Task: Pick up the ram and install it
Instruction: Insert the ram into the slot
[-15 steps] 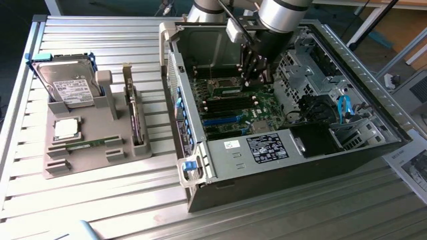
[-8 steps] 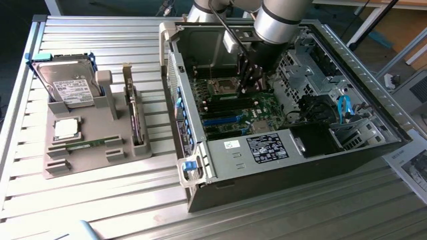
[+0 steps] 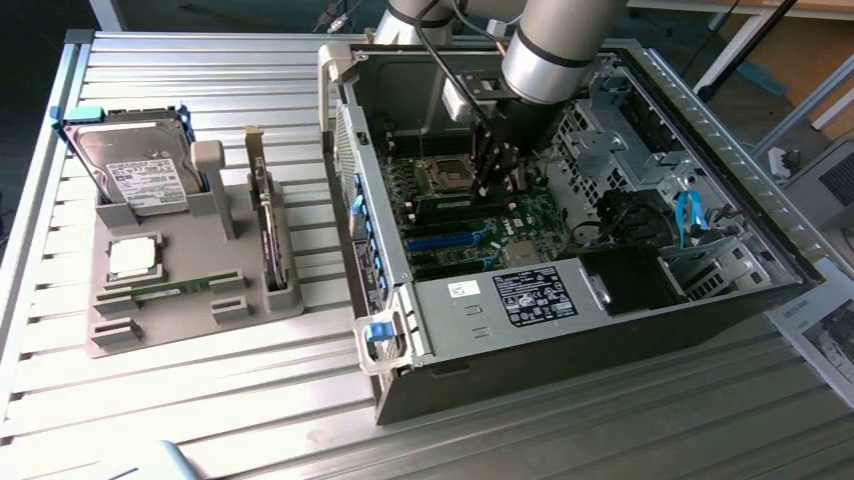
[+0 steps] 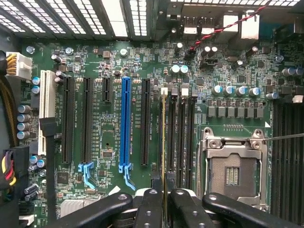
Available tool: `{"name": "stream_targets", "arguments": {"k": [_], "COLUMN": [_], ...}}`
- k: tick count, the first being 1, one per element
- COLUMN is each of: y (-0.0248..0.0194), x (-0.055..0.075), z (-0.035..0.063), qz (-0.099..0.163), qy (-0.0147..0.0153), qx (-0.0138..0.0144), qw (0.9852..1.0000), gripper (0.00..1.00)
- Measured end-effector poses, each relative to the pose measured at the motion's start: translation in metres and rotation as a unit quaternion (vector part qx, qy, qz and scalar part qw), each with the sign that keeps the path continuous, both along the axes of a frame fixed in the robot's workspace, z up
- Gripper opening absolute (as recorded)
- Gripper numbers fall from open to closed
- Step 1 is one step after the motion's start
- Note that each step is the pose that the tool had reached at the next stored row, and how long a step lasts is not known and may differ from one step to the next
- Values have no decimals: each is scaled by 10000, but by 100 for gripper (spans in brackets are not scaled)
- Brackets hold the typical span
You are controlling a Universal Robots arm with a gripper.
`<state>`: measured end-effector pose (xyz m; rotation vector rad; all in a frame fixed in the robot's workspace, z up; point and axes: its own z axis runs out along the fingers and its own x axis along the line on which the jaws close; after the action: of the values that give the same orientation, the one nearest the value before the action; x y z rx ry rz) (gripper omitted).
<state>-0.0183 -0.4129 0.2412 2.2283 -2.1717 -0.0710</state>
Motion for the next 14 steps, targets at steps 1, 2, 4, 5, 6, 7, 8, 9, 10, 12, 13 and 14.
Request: {"name": "stream_targets", "arguments": {"k": [1,2,4,5,6,7,8,9,10,12,13,14], "y": [0,1,-1,-1,0,0,0,0,0,0,0,0], "x": [2,5,7,7,7,8,14,17,25,28,29,30], "z": [-2,-6,-8,-12,-16,-18,-24,-27,-33,-43,-46,-48], "qz": [0,0,1,0,-1,-1,0,-1,-13,-83,-119,-133], "qy": [-1,-1,0,-1,-1,-1,-1,-1,-1,0,0,1], "qx": [0,-10,-59,-55,-52,-52,-52,-52,-52,-53,-53,-54], "qw": [10000,10000,10000,10000,10000,10000,10000,10000,10000,10000,9999,9999], "gripper": [13,13,13,13,13,13,13,13,13,13,13,13]}}
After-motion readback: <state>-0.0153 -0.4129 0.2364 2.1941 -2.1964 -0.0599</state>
